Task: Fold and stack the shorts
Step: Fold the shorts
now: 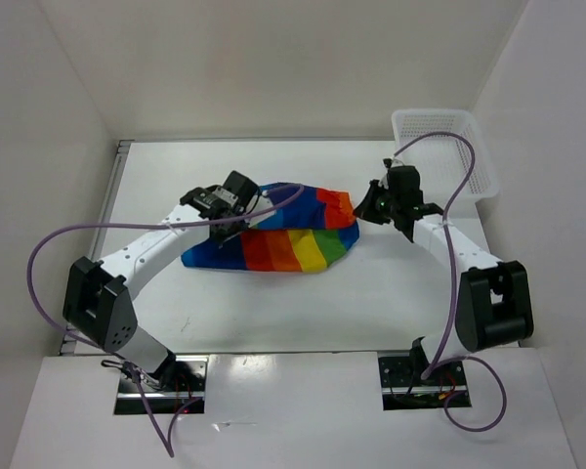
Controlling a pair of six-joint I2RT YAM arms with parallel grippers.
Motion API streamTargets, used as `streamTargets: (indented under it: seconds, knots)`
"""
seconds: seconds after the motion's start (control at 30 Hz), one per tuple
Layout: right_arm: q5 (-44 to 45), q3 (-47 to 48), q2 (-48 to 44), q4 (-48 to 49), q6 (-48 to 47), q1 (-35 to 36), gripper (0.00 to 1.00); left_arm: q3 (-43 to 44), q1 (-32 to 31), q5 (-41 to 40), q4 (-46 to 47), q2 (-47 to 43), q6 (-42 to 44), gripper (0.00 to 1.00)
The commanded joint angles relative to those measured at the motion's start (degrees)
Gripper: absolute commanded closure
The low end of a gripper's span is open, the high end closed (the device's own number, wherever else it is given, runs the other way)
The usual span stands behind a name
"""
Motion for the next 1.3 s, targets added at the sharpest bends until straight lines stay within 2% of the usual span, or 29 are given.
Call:
streamTargets:
  seconds: [0.0, 0.03, 0.23, 0.27, 0.3, 0.33, 0.37, 0.4, 0.43, 0.47, 0.5, 0.53, 0.6, 0.67, 0.7, 0.73, 0.77, 0.8, 0.9, 0.93, 1.0, 1.03, 1.07, 1.17, 1.2, 1.27]
  knots:
    - [0.7, -2.8, -8.2, 0.8, 0.4, -0.2, 1.00, -5.6, -0.3, 2.8, -1.5, -4.0, 0.6, 1.00]
    - [0.8, -4.1, -9.7, 0.2, 0.4, -0.8, 0.99, -8.6, -0.3, 2.8, -1.0, -4.5, 0.6, 1.00]
    - [0.8, -5.3, -16.7, -5.4, -0.7, -1.4, 0.93, -12.2, -0.3, -0.1, 0.2, -7.2, 1.6, 1.00]
    - [0.1, -6.0, -17.2, -7.2, -1.2, -1.4, 0.90, -13.1, -0.3, -0.1, 0.2, -7.2, 1.6, 1.00]
    - [-0.8, -6.8, -16.7, -8.2, -1.2, -1.4, 0.81, -14.1, -0.3, -0.1, 0.2, -7.9, 1.6, 1.00]
    - [-1.3, -6.8, -16.2, -9.3, -1.2, -1.4, 0.76, -14.8, -0.3, 1.6, -0.3, -8.4, 2.2, 0.99]
    - [-2.0, -7.4, -15.6, -11.2, -1.2, -1.4, 0.72, -15.3, -0.3, 3.0, -0.9, -8.4, 2.3, 0.94]
    - [-2.6, -7.4, -15.6, -11.9, -1.2, -1.4, 0.58, -15.8, -0.3, 6.8, -2.9, -9.1, 2.3, 0.69]
    - [-2.6, -8.0, -15.6, -11.9, -0.6, -1.4, 0.44, -15.8, -0.3, 8.8, -4.1, -9.6, 2.3, 0.57]
    - [-2.6, -8.0, -16.6, -12.5, 0.1, -1.4, 0.38, -15.8, -0.3, 10.4, -5.0, -11.4, 2.3, 0.47]
    - [-2.6, -8.0, -19.3, -12.5, 0.1, -1.4, 0.28, -15.3, -0.3, 11.9, -6.4, -12.7, 2.3, 0.40]
    - [-2.6, -8.0, -21.0, -12.5, 0.7, -1.4, 0.23, -14.2, -0.3, 14.9, -7.3, -14.1, 2.3, 0.34]
    - [-2.1, -7.2, -25.9, -13.2, 1.4, -2.1, 0.13, -12.8, 0.4, 17.8, -10.6, -18.1, 4.2, 0.33]
    - [0.3, -5.9, -28.2, -13.8, 1.9, -2.1, 0.09, -10.2, 2.0, 22.6, -12.6, -22.2, 6.7, 0.32]
    - [1.3, -5.2, -28.7, -13.8, 1.9, -2.1, 0.07, -9.6, 2.7, 23.2, -12.6, -23.8, 6.7, 0.26]
    - [2.7, -5.2, -27.9, -14.3, 2.5, -2.1, 0.05, -9.6, 3.7, 22.7, -10.9, -25.1, 6.1, 0.19]
    - [2.7, -5.2, -26.6, -14.3, 3.8, -2.1, 0.05, -10.3, 4.3, 18.0, -6.1, -25.9, 3.3, 0.11]
    - [3.3, -5.7, -24.8, -14.3, 4.9, -2.1, 0.04, -12.3, 5.0, 15.6, -3.8, -25.2, 1.9, 0.07]
    - [3.3, -6.8, -16.6, -12.8, 9.8, -2.1, 0.04, -13.2, 12.4, 16.1, 0.5, -18.3, -2.0, 0.05]
    - [3.3, -7.5, -14.0, -10.3, 10.5, -2.1, 0.02, -12.6, 17.9, 17.7, 1.8, -14.2, -3.3, 0.04]
    - [3.3, -10.0, -12.8, -6.9, 11.6, -2.1, 0.01, -11.1, 23.9, 21.8, 3.5, -10.8, -7.4, 0.02]
    - [3.3, -10.8, -12.2, -4.0, 11.6, -2.1, 0.01, -10.3, 30.0, 23.4, 4.3, -7.9, -8.5, 0.00]
    - [3.3, -11.3, -11.1, -3.1, 11.6, -2.1, 0.01, -9.7, 32.8, 24.9, 6.3, -6.6, -10.9, 0.00]
    - [2.7, -11.9, -9.1, -0.2, 10.2, -1.6, 0.01, -8.0, 40.3, 32.4, 7.5, -1.3, -12.7, 0.00]
    - [1.0, -12.6, -8.3, 0.8, 9.7, -1.6, 0.01, -8.0, 41.4, 36.6, 7.5, -0.1, -12.7, 0.00]
    - [-0.5, -12.7, -6.3, 2.6, 9.7, -0.9, 0.01, -8.5, 42.8, 39.7, 8.3, 1.9, -13.2, 0.00]
